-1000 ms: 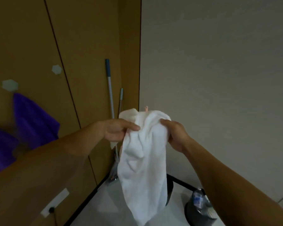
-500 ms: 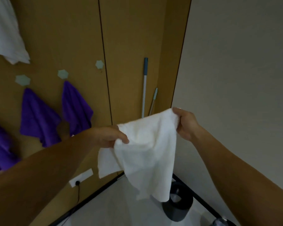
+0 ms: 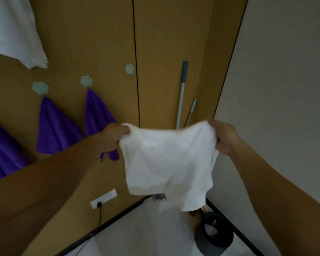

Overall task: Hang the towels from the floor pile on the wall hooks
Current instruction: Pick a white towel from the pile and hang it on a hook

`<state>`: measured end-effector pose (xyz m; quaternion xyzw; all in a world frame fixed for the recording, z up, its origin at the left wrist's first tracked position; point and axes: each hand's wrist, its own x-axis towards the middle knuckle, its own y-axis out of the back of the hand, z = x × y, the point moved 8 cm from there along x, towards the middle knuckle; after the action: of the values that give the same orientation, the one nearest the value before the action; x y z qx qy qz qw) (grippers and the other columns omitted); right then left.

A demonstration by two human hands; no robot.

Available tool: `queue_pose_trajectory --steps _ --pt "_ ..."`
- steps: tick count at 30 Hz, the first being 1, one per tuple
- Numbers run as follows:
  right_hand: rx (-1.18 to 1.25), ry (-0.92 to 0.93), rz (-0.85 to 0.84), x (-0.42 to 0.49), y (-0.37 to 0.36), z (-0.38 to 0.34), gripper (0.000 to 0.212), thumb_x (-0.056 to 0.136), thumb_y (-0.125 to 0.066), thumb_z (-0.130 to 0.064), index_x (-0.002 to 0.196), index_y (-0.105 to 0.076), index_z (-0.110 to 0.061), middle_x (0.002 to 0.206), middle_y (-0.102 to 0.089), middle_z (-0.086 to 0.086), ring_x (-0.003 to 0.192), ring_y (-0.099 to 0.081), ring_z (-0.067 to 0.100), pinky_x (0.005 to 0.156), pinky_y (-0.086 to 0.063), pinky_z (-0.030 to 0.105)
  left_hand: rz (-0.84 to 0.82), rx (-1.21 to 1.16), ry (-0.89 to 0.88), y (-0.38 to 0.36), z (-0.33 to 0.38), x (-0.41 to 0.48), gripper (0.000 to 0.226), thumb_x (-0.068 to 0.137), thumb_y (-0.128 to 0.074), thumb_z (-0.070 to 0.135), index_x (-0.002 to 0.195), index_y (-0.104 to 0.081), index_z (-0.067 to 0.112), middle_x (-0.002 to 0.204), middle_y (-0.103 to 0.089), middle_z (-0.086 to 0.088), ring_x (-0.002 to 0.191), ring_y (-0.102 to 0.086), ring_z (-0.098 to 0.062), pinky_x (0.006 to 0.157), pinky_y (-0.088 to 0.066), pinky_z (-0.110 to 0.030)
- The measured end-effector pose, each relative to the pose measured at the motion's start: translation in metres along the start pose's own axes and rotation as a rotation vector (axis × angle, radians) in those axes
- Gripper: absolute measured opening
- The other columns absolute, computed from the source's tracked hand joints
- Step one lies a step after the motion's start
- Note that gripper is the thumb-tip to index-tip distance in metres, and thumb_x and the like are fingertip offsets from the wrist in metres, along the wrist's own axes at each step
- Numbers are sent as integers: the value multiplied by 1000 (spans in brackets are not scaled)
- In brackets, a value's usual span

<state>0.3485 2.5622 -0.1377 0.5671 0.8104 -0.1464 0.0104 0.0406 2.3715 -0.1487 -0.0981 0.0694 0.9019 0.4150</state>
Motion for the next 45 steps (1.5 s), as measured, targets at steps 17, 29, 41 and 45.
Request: queue_pose_trajectory --steps 17,29,41,45 --pt "-150 -109 -73 82 -8 24 17 82 -75 -12 89 -63 -3 78 -72 10 61 -71 21 45 -54 30 200 297 -64 44 -1 42 12 89 -50 0 78 -57 1 79 -55 -18 70 -55 -27 59 -50 -34" --pt "-212 -193 -255 120 -39 7 38 78 -78 -6 111 -64 7 117 -65 21 104 -65 37 91 -51 53 519 -268 -42 56 -5 12 10 86 -65 14 85 -61 5 66 -63 -5 55 -60 -18 47 -47 -28" --pt "-436 -135 -254 144 -48 33 43 76 -79 -12 112 -63 4 118 -64 21 94 -61 30 81 -54 38 811 36 -74 82 -5 -23 27 83 -57 14 58 -48 17 65 -41 -10 65 -43 -24 55 -40 -33" --pt "-435 -202 -275 145 -56 51 49 77 -79 -16 120 -61 1 119 -62 15 96 -59 26 87 -52 34 829 23 2 94 -16 -32 13 86 -60 18 73 -60 19 80 -55 -11 69 -53 -24 58 -46 -32"
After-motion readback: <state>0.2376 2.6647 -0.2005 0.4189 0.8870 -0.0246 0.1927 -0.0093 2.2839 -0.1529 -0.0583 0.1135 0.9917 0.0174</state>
